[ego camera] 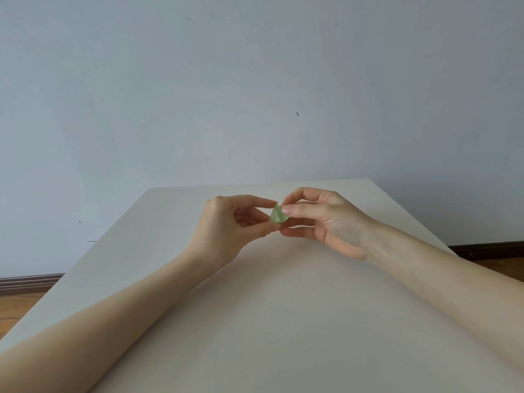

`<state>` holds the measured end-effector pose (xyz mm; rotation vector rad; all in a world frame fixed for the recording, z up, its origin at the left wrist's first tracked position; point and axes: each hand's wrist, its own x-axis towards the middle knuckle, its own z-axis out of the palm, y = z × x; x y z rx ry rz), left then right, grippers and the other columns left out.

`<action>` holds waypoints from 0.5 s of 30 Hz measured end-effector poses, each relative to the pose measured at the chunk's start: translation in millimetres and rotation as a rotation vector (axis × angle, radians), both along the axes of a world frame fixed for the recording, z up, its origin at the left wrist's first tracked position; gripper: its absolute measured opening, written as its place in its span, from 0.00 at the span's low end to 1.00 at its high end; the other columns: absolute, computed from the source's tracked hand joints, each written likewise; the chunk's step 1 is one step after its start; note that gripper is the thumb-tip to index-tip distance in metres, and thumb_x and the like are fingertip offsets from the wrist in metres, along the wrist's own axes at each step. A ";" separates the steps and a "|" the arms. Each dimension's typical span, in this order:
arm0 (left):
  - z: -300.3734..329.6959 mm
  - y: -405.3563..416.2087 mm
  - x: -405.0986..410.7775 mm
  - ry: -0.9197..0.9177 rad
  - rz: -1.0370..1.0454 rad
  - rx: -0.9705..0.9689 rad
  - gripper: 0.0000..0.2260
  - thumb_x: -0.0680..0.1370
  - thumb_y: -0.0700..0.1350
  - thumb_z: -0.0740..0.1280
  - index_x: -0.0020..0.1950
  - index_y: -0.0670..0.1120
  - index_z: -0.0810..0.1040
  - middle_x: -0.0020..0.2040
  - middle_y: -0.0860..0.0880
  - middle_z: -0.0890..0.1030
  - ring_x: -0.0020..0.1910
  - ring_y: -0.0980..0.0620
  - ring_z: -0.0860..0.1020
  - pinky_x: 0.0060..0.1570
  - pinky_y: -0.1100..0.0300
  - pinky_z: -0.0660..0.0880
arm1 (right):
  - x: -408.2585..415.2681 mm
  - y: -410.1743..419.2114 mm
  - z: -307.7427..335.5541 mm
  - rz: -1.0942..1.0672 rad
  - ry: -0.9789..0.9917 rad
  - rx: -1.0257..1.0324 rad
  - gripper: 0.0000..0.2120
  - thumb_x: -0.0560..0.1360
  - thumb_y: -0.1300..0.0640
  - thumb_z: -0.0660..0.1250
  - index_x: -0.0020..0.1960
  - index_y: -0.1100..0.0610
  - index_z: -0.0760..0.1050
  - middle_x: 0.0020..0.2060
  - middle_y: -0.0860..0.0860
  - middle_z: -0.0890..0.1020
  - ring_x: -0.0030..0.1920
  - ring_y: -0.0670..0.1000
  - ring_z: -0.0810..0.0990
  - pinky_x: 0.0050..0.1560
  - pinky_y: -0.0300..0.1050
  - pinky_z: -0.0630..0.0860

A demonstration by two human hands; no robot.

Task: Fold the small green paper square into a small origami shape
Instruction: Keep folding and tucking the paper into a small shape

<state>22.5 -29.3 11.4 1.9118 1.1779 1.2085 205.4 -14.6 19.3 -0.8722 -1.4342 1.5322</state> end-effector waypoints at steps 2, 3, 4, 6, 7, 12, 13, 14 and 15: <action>-0.2 -0.4 0.7 0.004 0.017 0.017 0.11 0.68 0.41 0.75 0.50 0.47 0.83 0.34 0.52 0.85 0.33 0.57 0.82 0.38 0.71 0.74 | -0.3 -0.1 -0.5 -0.027 0.023 -0.014 0.03 0.73 0.66 0.67 0.44 0.59 0.76 0.40 0.57 0.83 0.41 0.53 0.82 0.45 0.43 0.80; -0.2 -0.8 0.9 0.008 0.026 0.029 0.11 0.68 0.42 0.75 0.49 0.47 0.84 0.35 0.52 0.85 0.32 0.58 0.82 0.37 0.71 0.74 | -0.5 0.0 -1.1 -0.038 0.036 -0.027 0.04 0.72 0.66 0.68 0.46 0.59 0.76 0.40 0.58 0.83 0.41 0.53 0.83 0.45 0.43 0.80; -0.2 -1.1 1.1 0.012 0.033 0.041 0.10 0.68 0.42 0.75 0.49 0.48 0.84 0.34 0.53 0.85 0.32 0.58 0.82 0.36 0.72 0.73 | -0.7 0.1 -1.6 -0.045 0.048 -0.040 0.06 0.72 0.66 0.68 0.47 0.60 0.76 0.41 0.58 0.84 0.41 0.53 0.83 0.45 0.43 0.80; -0.5 -1.5 1.3 0.014 0.041 0.057 0.10 0.68 0.43 0.76 0.48 0.49 0.83 0.35 0.53 0.84 0.32 0.58 0.82 0.36 0.72 0.73 | -1.5 0.4 -2.3 -0.058 0.062 -0.064 0.06 0.72 0.67 0.68 0.48 0.61 0.77 0.42 0.58 0.84 0.41 0.52 0.83 0.45 0.42 0.81; -0.9 -1.5 1.1 0.010 0.043 0.060 0.10 0.68 0.43 0.76 0.48 0.49 0.83 0.35 0.53 0.85 0.32 0.58 0.82 0.37 0.71 0.74 | -1.9 0.5 -2.7 -0.063 0.067 -0.071 0.06 0.71 0.67 0.68 0.48 0.62 0.77 0.42 0.58 0.84 0.41 0.52 0.84 0.44 0.41 0.80; -2.0 -1.2 0.1 -0.010 0.059 0.058 0.11 0.67 0.43 0.76 0.48 0.50 0.83 0.35 0.52 0.85 0.34 0.54 0.83 0.41 0.67 0.78 | -3.0 0.2 -2.7 -0.083 0.080 -0.080 0.07 0.71 0.68 0.68 0.49 0.67 0.79 0.42 0.57 0.84 0.42 0.50 0.84 0.43 0.39 0.80; -2.0 -1.4 0.1 -0.011 0.060 0.054 0.11 0.67 0.43 0.76 0.48 0.50 0.83 0.35 0.52 0.85 0.34 0.54 0.83 0.41 0.67 0.78 | -3.1 0.0 -2.7 -0.086 0.078 -0.079 0.07 0.71 0.68 0.68 0.49 0.67 0.79 0.42 0.57 0.84 0.42 0.50 0.84 0.43 0.39 0.80; -1.9 -1.7 0.2 -0.012 0.059 0.051 0.11 0.67 0.43 0.76 0.48 0.50 0.83 0.35 0.52 0.85 0.34 0.54 0.83 0.40 0.67 0.78 | -3.3 -0.2 -2.6 -0.089 0.077 -0.078 0.07 0.71 0.69 0.68 0.49 0.67 0.79 0.42 0.57 0.84 0.42 0.50 0.84 0.44 0.39 0.80; -1.7 -2.1 0.4 -0.014 0.057 0.049 0.11 0.67 0.42 0.76 0.48 0.50 0.83 0.35 0.51 0.85 0.34 0.54 0.83 0.41 0.66 0.78 | -3.5 -0.4 -2.5 -0.093 0.078 -0.079 0.07 0.71 0.69 0.68 0.48 0.67 0.79 0.42 0.56 0.84 0.42 0.50 0.84 0.43 0.39 0.80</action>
